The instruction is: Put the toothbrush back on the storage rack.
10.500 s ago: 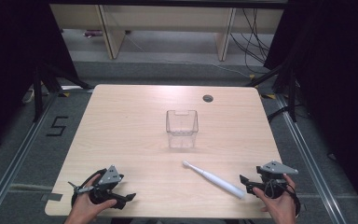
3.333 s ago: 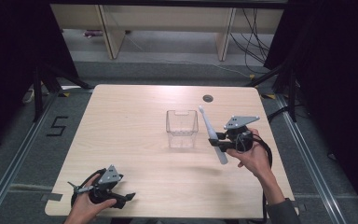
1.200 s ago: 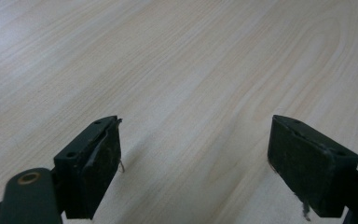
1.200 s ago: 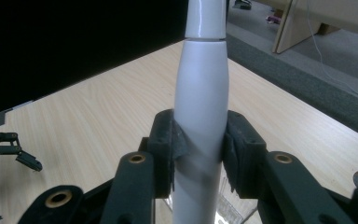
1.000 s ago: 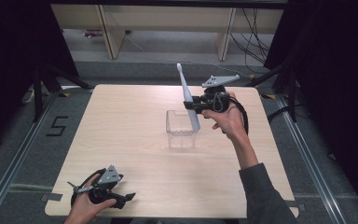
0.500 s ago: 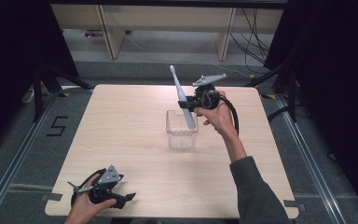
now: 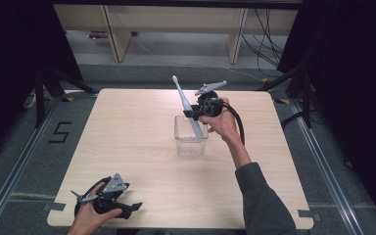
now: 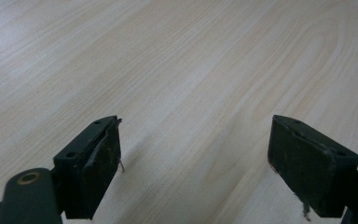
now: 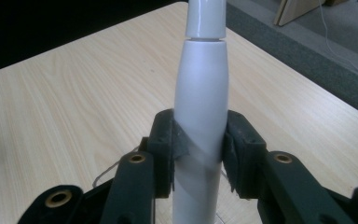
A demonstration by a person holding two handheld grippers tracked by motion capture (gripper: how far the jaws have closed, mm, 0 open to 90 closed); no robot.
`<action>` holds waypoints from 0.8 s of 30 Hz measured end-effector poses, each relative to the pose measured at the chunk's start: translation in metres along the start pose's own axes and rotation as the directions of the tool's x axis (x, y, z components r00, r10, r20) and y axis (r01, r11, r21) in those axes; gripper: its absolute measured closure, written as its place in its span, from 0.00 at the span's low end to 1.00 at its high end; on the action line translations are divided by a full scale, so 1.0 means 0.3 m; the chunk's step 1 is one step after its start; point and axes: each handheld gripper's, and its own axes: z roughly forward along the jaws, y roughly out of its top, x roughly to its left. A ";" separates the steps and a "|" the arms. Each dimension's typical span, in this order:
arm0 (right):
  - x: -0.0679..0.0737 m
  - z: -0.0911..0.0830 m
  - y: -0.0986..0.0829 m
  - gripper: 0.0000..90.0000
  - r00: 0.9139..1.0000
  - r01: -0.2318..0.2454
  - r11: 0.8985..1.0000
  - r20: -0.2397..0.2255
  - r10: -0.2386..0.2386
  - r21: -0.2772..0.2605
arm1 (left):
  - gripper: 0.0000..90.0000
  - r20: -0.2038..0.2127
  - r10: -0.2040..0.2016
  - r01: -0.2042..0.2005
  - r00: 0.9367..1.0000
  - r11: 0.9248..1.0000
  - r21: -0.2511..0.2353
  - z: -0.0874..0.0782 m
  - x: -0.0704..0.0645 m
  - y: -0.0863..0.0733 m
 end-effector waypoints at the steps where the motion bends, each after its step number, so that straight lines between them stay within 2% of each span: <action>1: 0.005 0.007 -0.003 0.74 1.000 -0.029 0.999 -0.007 0.029 0.012 | 0.19 0.002 0.001 -0.001 1.000 1.000 -0.001 0.000 -0.001 0.000; 4: 0.005 0.021 -0.007 0.74 1.000 -0.009 1.000 -0.002 0.009 0.013 | 0.19 0.001 0.001 -0.001 1.000 1.000 0.001 0.000 -0.001 0.000; 5: 0.002 0.027 -0.012 0.74 1.000 0.006 0.999 0.012 -0.007 0.035 | 0.19 0.000 0.000 0.000 1.000 1.000 0.000 0.000 -0.001 0.000; 6: 0.003 0.033 -0.017 0.74 1.000 -0.004 0.999 -0.001 0.004 0.039 | 0.19 0.000 0.000 0.000 1.000 1.000 0.002 0.000 0.000 0.000; 8: 0.005 0.040 -0.021 0.74 1.000 -0.011 0.999 0.009 0.011 0.033 | 0.19 0.001 0.001 -0.001 1.000 1.000 0.002 0.001 0.000 0.000; 9: 0.001 0.049 -0.032 0.74 1.000 -0.012 0.999 0.010 0.011 0.051 | 0.19 0.001 0.001 -0.001 1.000 1.000 0.003 0.001 -0.001 0.000; 10: 0.002 0.057 -0.037 0.74 1.000 -0.027 0.999 0.010 0.027 0.041 | 0.19 0.001 0.000 0.000 1.000 1.000 0.002 0.001 -0.001 0.000; 11: -0.001 0.057 -0.040 0.74 1.000 -0.016 0.998 0.005 0.015 0.063 | 0.19 0.001 0.001 -0.001 1.000 1.000 0.002 0.001 0.000 0.000; 12: 0.000 0.066 -0.045 0.74 1.000 -0.015 0.999 0.012 0.015 0.046 | 0.19 0.000 0.001 -0.001 1.000 1.000 0.003 0.001 0.000 0.000; 13: -0.004 0.065 -0.045 0.74 1.000 -0.013 0.998 0.009 0.012 0.069 | 0.19 0.000 0.000 0.000 1.000 1.000 0.003 0.001 0.000 0.000; 15: -0.001 0.075 -0.049 0.74 1.000 -0.012 0.998 0.016 0.011 0.064 | 0.19 0.001 0.001 -0.001 1.000 1.000 0.002 0.001 -0.001 0.000; 17: 0.004 0.075 -0.048 0.74 0.999 -0.038 0.995 0.014 0.037 0.091 | 0.19 0.001 -0.003 0.003 1.000 1.000 -0.001 0.001 -0.001 0.000; 20: 0.006 0.082 -0.050 0.74 0.999 -0.038 0.996 0.023 0.036 0.084 | 0.19 0.000 0.001 -0.001 1.000 1.000 0.001 0.000 0.000 0.000; 22: 0.006 0.090 -0.052 0.74 1.000 -0.013 0.996 0.020 0.011 0.092 | 0.19 0.000 0.002 -0.002 1.000 1.000 0.000 0.000 -0.001 0.001; 24: 0.005 0.089 -0.052 0.74 1.000 -0.019 0.994 0.018 0.018 0.111 | 0.19 0.000 0.001 -0.001 1.000 1.000 -0.001 0.000 -0.001 0.001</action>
